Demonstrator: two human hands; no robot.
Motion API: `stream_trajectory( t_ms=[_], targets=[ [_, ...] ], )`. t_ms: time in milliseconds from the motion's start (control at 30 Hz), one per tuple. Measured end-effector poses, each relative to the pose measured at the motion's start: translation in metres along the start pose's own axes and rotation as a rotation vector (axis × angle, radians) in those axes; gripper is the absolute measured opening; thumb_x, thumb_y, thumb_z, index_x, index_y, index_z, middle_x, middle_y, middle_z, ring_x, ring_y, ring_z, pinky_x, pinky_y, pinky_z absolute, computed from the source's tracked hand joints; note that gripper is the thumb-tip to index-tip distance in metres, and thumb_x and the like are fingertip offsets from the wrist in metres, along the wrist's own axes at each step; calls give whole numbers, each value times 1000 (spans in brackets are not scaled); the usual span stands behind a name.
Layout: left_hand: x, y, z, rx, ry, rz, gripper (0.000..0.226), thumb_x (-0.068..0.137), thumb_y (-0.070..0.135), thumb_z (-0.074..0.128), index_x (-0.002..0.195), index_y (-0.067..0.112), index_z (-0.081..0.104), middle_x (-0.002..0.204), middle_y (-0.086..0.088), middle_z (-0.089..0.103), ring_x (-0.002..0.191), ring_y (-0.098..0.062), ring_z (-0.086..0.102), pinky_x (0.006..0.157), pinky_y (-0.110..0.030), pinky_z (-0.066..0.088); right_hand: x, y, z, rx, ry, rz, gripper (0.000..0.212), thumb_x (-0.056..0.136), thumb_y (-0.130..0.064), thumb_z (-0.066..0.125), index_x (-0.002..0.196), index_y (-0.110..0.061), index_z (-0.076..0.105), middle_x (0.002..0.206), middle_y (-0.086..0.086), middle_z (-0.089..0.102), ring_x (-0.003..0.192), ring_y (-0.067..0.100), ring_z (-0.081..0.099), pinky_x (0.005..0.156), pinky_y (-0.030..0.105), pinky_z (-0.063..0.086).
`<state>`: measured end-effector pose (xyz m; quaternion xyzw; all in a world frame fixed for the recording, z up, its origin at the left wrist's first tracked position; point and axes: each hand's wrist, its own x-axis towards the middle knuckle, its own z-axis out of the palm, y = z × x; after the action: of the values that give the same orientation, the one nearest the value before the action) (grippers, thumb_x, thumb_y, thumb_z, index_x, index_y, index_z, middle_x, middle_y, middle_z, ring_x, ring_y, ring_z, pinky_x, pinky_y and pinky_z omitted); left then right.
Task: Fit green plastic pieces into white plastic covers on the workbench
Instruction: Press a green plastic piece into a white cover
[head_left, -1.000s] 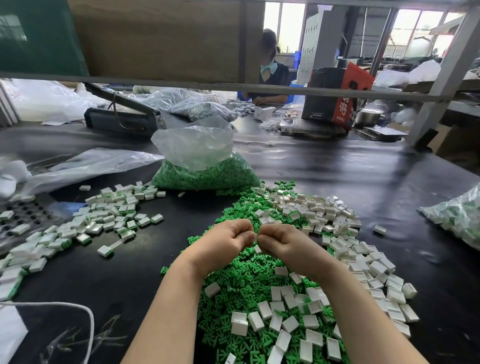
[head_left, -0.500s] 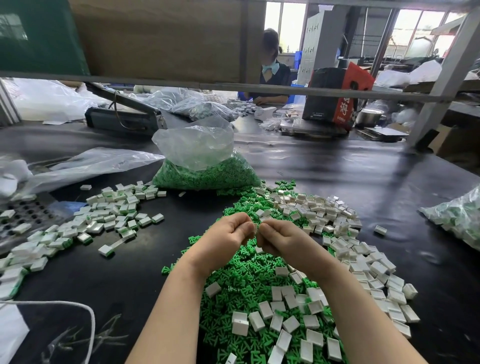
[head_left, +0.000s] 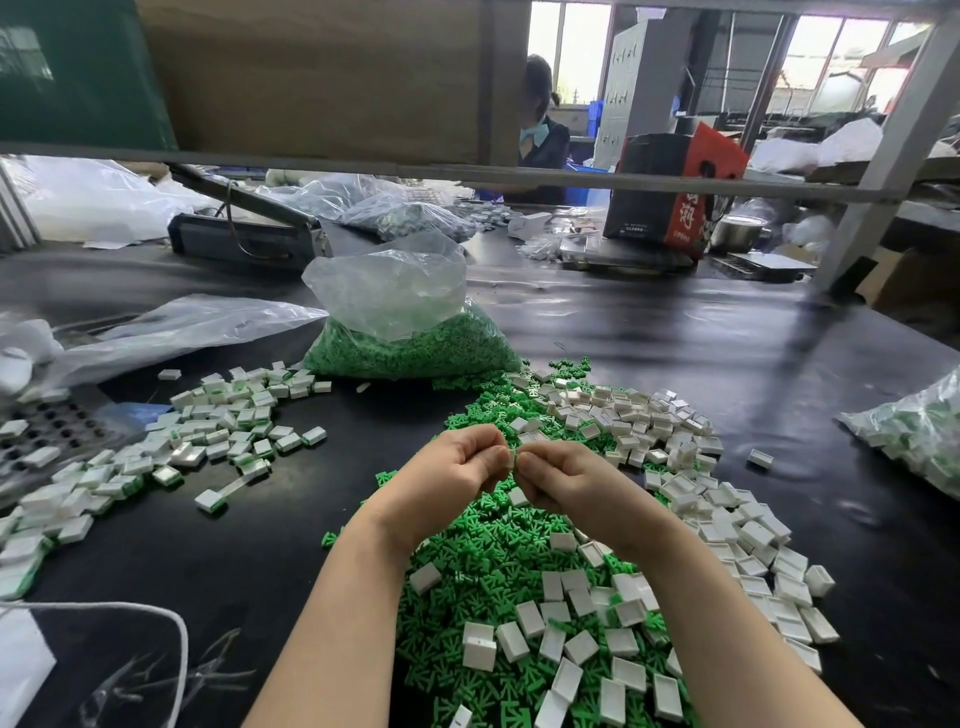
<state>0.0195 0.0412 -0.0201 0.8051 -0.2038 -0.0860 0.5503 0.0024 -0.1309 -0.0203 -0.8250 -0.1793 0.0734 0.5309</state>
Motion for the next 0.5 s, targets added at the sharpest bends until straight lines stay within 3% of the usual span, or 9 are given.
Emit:
stream_trajectory(
  t_ms=[167,367,500],
  targets=[
    [0,0,0,50,-17,-9,22,99,11,50,78,8,55,68,-3,48,67,-17,38,64,-33,32,-1,2,1,-81,-23,15,33,103,-14,44,70,-14,47,65,0,41,64,16,36,62,31,32],
    [0,0,0,49,-24,4,21,99,10,51,81,1,54,70,-6,47,68,-19,37,65,-34,32,-1,2,0,-47,-23,27,33,103,-13,44,71,-13,48,65,0,41,63,14,36,60,28,32],
    [-1,0,2,21,-11,-14,22,101,12,49,81,8,55,68,0,48,68,-18,39,65,-32,33,0,3,-2,3,-20,34,35,103,-13,44,68,-14,49,62,-3,42,60,12,36,57,24,31]
  ],
)
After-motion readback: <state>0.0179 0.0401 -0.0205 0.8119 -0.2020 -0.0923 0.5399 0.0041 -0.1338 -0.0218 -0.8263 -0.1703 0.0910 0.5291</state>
